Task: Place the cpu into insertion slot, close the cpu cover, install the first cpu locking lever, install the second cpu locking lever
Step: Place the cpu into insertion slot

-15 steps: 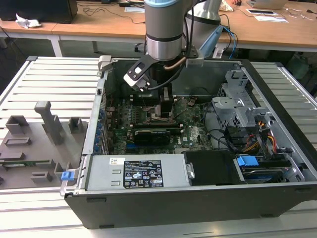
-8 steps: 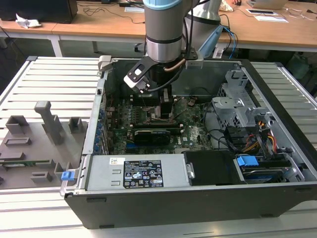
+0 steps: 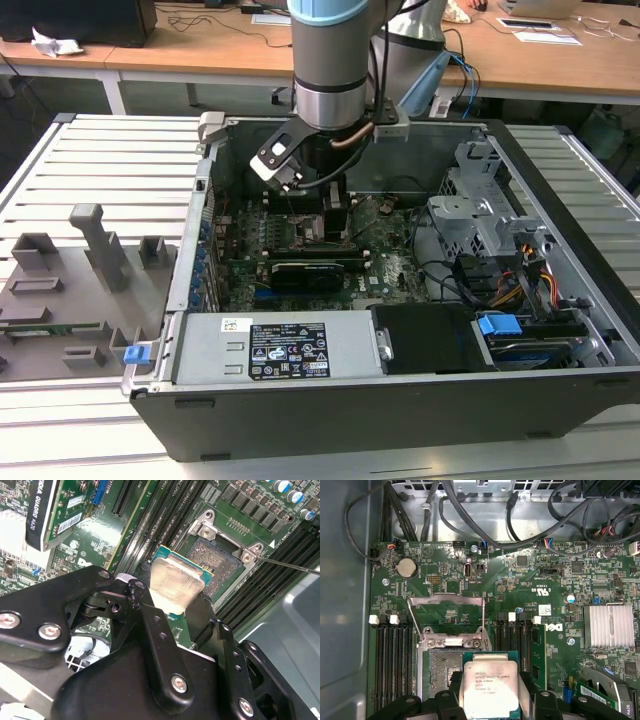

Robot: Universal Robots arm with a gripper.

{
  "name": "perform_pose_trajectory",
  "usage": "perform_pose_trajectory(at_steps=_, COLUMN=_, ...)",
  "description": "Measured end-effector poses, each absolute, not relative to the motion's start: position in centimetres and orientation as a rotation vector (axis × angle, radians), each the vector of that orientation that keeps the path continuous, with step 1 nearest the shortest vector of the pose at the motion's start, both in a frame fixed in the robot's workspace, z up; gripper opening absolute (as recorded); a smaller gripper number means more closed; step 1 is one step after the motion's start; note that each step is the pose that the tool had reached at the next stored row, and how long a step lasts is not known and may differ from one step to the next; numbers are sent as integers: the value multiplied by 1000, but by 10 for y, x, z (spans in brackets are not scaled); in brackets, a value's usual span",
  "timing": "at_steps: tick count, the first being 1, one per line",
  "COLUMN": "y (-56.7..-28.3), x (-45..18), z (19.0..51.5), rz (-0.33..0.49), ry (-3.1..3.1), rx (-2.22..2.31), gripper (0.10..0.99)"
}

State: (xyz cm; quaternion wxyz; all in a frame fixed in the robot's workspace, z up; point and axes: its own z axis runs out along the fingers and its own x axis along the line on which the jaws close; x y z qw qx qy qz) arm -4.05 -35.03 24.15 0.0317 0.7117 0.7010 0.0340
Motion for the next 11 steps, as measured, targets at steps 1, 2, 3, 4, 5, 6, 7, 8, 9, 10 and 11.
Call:
perform_pose_trajectory(at_steps=1, y=-350, x=-41, z=241, rz=105, ry=2159, rx=2192, gripper=525)
perform_pose_trajectory(at_steps=2, y=-350, x=-41, z=241, rz=105, ry=2159, rx=2192, gripper=525)
perform_pose_trajectory(at_steps=3, y=-350, x=-41, z=240, rz=105, ry=2159, rx=2192, gripper=525)
perform_pose_trajectory(at_steps=4, y=-350, x=-41, z=240, rz=105, ry=2159, rx=2192, gripper=525)
perform_pose_trajectory(at_steps=5, y=-350, x=-41, z=240, rz=105, ry=2159, rx=2192, gripper=525)
perform_pose_trajectory(at_steps=6, y=-350, x=-41, z=239, rz=105, ry=2159, rx=2192, gripper=525)
perform_pose_trajectory(at_steps=7, y=-350, x=-41, z=239, rz=105, ry=2159, rx=2192, gripper=525)
perform_pose_trajectory(at_steps=8, y=-350, x=-41, z=239, rz=105, ry=2159, rx=2192, gripper=525)
perform_pose_trajectory(at_steps=9, y=-350, x=-41, z=238, rz=105, ry=2159, rx=2191, gripper=525)
perform_pose_trajectory(at_steps=10, y=-350, x=-41, z=238, rz=105, ry=2158, rx=2191, gripper=525)
perform_pose_trajectory(at_steps=11, y=-350, x=-41, z=237, rz=106, ry=2158, rx=2191, gripper=525)
